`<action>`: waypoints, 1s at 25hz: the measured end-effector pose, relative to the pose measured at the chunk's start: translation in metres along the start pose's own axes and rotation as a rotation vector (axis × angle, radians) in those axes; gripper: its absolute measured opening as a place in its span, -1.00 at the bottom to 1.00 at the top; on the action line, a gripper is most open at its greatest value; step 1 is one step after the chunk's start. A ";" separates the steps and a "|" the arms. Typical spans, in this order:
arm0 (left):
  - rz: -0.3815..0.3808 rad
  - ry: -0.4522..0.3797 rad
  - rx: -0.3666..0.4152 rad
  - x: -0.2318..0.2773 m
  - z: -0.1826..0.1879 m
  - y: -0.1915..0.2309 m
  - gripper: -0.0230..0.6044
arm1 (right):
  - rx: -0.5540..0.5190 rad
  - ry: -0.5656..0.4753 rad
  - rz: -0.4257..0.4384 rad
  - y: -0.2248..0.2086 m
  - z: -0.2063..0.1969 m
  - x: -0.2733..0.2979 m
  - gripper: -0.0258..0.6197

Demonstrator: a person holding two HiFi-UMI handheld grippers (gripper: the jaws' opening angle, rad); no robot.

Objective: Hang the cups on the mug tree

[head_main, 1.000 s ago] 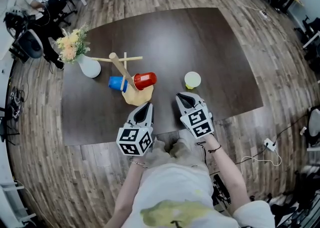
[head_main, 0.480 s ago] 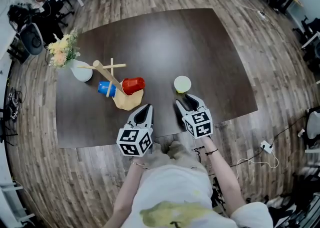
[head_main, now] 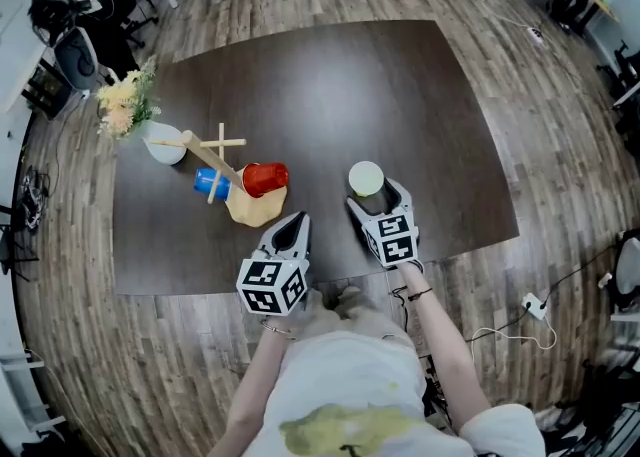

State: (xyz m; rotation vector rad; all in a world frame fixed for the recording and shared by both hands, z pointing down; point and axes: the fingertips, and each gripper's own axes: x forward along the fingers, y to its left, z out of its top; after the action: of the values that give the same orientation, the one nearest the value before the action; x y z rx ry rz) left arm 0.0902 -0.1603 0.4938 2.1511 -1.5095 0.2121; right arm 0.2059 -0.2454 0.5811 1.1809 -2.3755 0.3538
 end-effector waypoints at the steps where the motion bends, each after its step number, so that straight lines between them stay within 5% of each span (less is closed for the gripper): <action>1: 0.005 -0.001 -0.002 0.001 0.001 0.001 -0.85 | -0.009 0.002 -0.001 -0.001 0.001 0.004 0.18; 25: 0.064 -0.069 -0.010 -0.012 0.010 -0.003 -0.85 | -0.180 -0.073 0.078 0.011 0.063 -0.002 0.07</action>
State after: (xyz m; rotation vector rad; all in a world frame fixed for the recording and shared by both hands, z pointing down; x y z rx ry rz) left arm 0.0869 -0.1546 0.4797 2.1244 -1.6159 0.1526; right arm 0.1804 -0.2638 0.5252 1.0372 -2.4627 0.1198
